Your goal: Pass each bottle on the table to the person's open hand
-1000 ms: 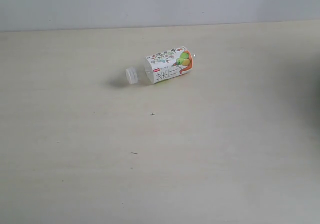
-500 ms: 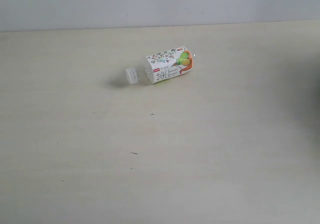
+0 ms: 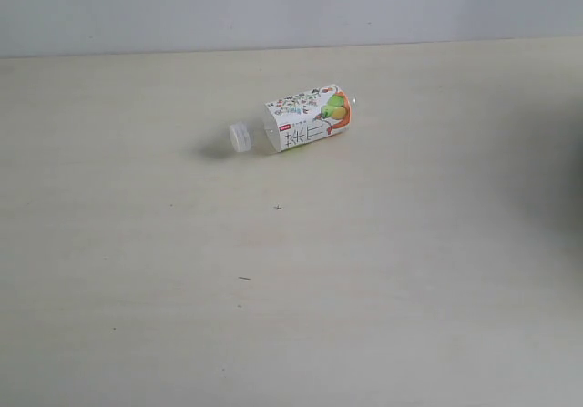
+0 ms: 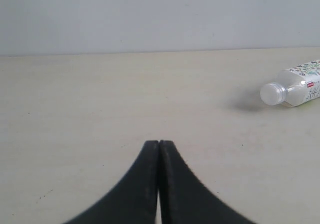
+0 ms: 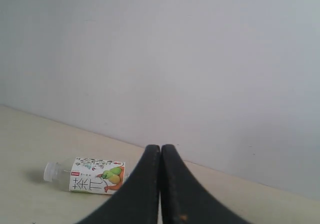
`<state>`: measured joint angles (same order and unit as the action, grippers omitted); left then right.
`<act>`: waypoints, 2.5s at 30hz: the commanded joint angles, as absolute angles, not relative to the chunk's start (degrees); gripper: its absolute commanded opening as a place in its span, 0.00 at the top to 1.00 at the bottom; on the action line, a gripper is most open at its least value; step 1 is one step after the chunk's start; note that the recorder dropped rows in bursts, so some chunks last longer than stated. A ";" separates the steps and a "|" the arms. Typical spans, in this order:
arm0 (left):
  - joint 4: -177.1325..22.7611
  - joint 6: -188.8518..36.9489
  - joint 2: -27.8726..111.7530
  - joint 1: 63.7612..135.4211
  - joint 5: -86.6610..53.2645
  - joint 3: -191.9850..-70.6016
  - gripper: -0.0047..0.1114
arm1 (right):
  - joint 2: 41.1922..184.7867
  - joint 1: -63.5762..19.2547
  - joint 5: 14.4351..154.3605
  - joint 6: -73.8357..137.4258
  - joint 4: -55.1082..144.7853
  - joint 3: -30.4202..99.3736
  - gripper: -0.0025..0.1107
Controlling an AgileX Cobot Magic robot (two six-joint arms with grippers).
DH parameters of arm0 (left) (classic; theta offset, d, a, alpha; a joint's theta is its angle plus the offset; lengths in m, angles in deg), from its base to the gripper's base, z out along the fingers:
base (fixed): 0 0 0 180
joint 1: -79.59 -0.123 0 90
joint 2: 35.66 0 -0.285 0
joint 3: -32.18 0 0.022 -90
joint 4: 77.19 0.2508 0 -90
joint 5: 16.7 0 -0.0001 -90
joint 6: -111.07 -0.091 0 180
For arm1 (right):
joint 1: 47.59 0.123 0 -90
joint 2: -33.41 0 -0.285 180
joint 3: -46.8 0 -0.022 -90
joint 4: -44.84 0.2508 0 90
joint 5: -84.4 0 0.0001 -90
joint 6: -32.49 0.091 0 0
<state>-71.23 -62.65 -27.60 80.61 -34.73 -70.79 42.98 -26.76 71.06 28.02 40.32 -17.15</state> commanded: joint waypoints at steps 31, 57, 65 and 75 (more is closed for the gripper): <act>-71.42 -62.57 -27.87 80.83 -34.52 -70.60 0.94 | 42.69 -26.91 70.85 28.06 45.22 -17.37 0.98; -71.42 -62.57 -27.87 80.83 -34.52 -70.60 0.94 | 86.96 -26.91 65.43 29.47 41.73 6.22 0.98; -71.42 -62.57 -27.87 80.83 -34.52 -70.60 0.94 | 121.64 -26.91 40.25 22.96 41.91 40.97 0.77; -71.42 -62.57 -27.87 80.83 -34.52 -70.60 0.94 | 144.38 -24.12 37.18 1.03 48.98 60.63 0.56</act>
